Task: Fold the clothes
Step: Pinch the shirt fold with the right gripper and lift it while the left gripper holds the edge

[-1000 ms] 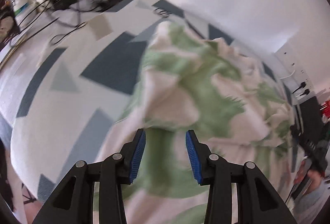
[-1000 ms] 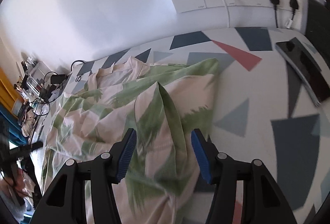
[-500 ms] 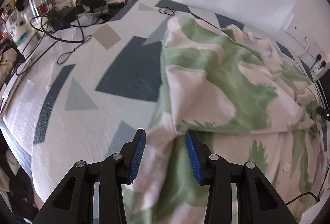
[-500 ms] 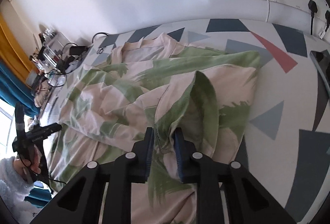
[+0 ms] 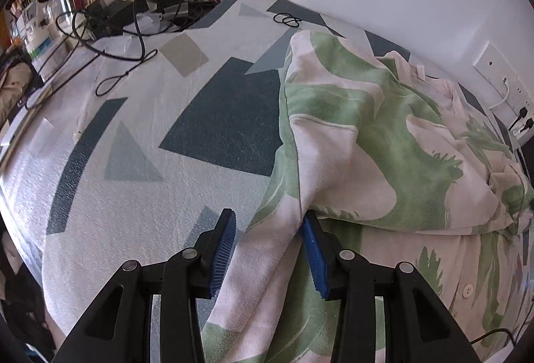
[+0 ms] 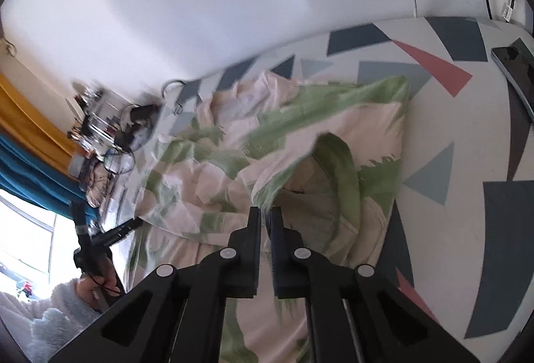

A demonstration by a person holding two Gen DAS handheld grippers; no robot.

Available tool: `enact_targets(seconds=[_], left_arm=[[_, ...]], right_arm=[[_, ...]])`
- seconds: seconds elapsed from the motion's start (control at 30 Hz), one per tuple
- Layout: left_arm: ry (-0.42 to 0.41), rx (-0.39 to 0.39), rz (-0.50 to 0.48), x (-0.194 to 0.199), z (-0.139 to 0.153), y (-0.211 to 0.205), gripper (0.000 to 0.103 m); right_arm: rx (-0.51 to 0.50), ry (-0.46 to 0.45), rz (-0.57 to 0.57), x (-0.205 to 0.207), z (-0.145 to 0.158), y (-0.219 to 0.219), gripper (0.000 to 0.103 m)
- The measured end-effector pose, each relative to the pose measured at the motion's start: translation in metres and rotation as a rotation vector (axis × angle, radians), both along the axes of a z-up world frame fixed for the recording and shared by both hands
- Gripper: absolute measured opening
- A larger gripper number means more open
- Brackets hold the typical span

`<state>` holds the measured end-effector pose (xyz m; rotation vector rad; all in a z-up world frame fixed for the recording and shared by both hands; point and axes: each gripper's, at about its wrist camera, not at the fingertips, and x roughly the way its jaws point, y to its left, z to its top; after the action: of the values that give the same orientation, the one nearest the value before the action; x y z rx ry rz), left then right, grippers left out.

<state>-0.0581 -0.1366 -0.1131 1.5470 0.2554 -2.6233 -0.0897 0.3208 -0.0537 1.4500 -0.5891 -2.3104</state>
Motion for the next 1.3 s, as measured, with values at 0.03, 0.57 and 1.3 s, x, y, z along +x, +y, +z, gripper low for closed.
enact_targets(seconds=[0.03, 0.57, 1.3], left_arm=[[0.0, 0.013, 0.005, 0.0, -0.001, -0.002, 0.041], [-0.01, 0.134, 0.135, -0.002, -0.003, -0.021, 0.042], [-0.066, 0.132, 0.092, -0.007, -0.004, -0.024, 0.042]], right_arm=[[0.025, -0.024, 0.009, -0.002, -0.004, -0.003, 0.023], [0.061, 0.329, 0.043, -0.063, 0.123, -0.045, 0.007], [0.118, -0.147, -0.05, 0.028, -0.035, 0.02, 0.015]])
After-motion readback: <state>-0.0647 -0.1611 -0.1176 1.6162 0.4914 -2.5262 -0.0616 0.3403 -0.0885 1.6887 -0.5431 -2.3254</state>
